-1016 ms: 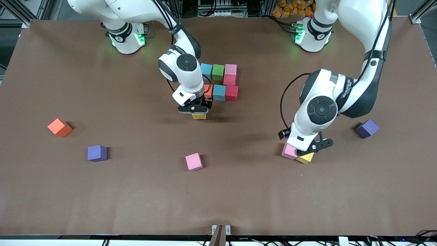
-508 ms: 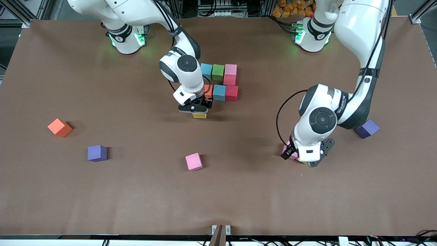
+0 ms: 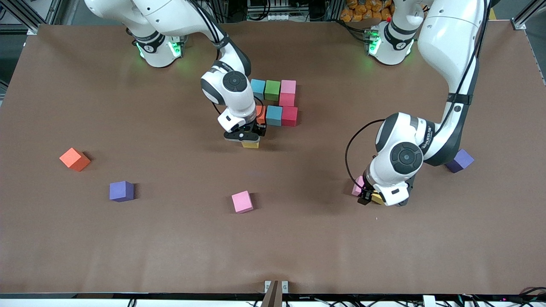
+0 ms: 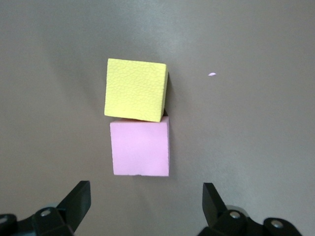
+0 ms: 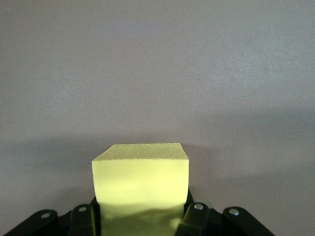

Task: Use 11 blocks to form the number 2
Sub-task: 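Lower the open left gripper over the pink cube beside the yellow cube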

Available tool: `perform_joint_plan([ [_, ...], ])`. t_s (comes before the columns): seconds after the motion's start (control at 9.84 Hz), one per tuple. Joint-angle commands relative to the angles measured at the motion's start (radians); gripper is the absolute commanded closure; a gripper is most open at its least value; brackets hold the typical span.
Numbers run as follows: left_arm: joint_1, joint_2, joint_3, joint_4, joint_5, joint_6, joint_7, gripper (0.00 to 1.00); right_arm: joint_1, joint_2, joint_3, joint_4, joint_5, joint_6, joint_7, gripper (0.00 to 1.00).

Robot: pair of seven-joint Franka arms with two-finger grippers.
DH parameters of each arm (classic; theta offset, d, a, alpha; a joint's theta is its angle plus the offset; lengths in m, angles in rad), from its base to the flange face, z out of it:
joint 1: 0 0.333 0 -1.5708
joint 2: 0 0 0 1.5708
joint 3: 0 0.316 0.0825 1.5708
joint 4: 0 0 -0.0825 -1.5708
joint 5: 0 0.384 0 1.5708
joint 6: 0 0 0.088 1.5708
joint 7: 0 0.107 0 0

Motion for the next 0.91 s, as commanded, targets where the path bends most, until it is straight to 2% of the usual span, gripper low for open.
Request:
perform_joint_plan([
  [0.0, 0.025, -0.009, -0.006, -0.044, -0.016, 0.047, -0.014, 0.0, 0.023, 0.001, -0.006, -0.008, -0.021, 0.01, 0.053, 0.98],
  [0.81, 0.031, 0.014, -0.004, -0.07, 0.016, 0.065, -0.008, 0.0, 0.041, 0.004, -0.005, -0.036, -0.021, 0.013, 0.073, 0.98],
])
